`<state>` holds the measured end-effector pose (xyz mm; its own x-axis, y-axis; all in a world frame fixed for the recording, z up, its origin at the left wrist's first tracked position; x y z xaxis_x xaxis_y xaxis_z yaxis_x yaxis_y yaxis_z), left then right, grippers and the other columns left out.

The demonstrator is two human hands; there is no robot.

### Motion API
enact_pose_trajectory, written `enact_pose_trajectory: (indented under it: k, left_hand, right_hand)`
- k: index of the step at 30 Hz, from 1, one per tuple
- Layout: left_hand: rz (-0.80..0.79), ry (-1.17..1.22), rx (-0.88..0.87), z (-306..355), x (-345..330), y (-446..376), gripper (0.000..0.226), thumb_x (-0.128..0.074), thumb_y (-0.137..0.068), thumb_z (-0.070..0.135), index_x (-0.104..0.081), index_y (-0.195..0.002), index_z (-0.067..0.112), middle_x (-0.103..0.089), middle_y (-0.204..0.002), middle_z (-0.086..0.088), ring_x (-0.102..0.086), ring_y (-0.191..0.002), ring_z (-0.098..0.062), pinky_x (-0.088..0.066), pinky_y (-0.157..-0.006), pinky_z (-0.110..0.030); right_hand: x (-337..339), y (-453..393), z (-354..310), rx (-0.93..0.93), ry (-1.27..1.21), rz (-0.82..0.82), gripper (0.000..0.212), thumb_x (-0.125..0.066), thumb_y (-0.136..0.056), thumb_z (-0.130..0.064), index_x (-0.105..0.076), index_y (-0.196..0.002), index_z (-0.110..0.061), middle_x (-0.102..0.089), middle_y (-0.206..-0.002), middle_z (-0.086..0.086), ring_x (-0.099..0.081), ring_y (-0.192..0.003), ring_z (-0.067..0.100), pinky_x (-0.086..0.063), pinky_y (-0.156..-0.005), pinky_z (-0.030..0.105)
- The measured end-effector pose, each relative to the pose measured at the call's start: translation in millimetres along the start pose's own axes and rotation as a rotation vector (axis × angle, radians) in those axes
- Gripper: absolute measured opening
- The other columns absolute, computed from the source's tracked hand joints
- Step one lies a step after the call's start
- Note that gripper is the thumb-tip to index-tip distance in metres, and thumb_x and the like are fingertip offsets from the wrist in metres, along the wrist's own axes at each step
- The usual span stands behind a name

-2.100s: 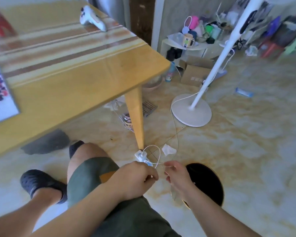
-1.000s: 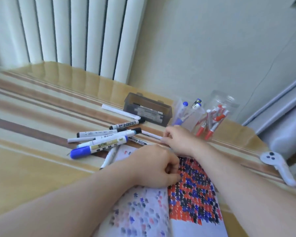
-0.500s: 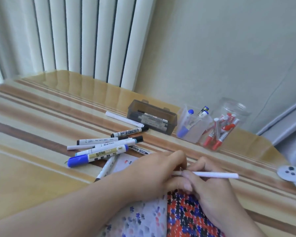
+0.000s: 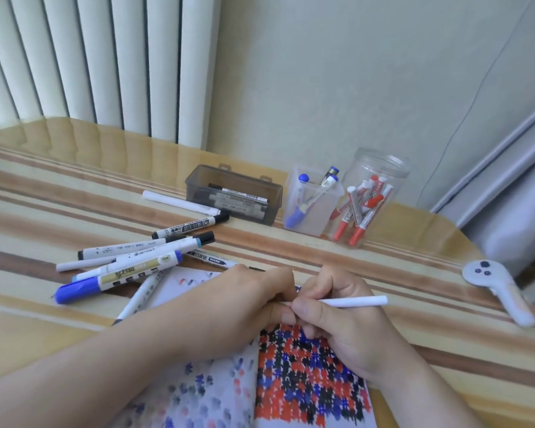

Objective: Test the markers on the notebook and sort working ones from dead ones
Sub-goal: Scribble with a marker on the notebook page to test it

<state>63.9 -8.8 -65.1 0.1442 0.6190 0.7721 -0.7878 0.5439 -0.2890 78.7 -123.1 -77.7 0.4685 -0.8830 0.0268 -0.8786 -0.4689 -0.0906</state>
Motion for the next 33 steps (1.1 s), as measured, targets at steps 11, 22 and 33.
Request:
enact_pose_trajectory:
  k: [11,22,33]
  left_hand:
    - [-0.093,0.071,0.17,-17,5,10,0.017,-0.041,-0.109,0.039,-0.045,-0.126,0.04,-0.07,-0.085,0.011,-0.061,-0.078,-0.004,-0.043,-0.068,-0.017]
    - [-0.2,-0.103,-0.121,38,-26,15,0.028,-0.062,-0.089,0.062,-0.064,-0.113,0.047,-0.045,-0.094,0.014,-0.046,-0.087,-0.003,-0.035,-0.076,-0.016]
    - [-0.236,-0.149,-0.169,38,-41,12,0.028,-0.067,-0.084,0.065,-0.071,-0.11,0.055,-0.049,-0.082,0.013,-0.046,-0.08,-0.005,-0.041,-0.073,-0.031]
  right_hand:
    - [45,2,-17,0.055,-0.162,0.139,0.042,-0.094,-0.058,-0.019,-0.054,-0.069,-0.011,-0.051,-0.061,0.014,-0.044,-0.05,0.02,-0.038,-0.048,0.026]
    - [35,48,-31,-0.118,0.147,0.142,0.026,-0.08,-0.073,-0.001,-0.059,-0.07,-0.017,-0.053,-0.062,0.013,-0.046,-0.053,0.019,-0.035,-0.044,0.022]
    - [16,92,2,-0.045,0.368,0.085,0.016,-0.067,-0.067,-0.021,-0.053,-0.06,-0.024,-0.055,-0.061,0.011,-0.047,-0.054,0.017,-0.039,-0.052,0.027]
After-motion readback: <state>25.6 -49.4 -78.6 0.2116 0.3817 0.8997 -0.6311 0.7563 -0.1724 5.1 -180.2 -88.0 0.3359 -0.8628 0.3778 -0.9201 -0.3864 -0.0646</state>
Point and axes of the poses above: each hand's wrist, its own y-axis away from the middle knuckle, its own x-axis out of the back of the hand, z = x × y, the point moved 10 cm from there along -y, towards the middle knuckle
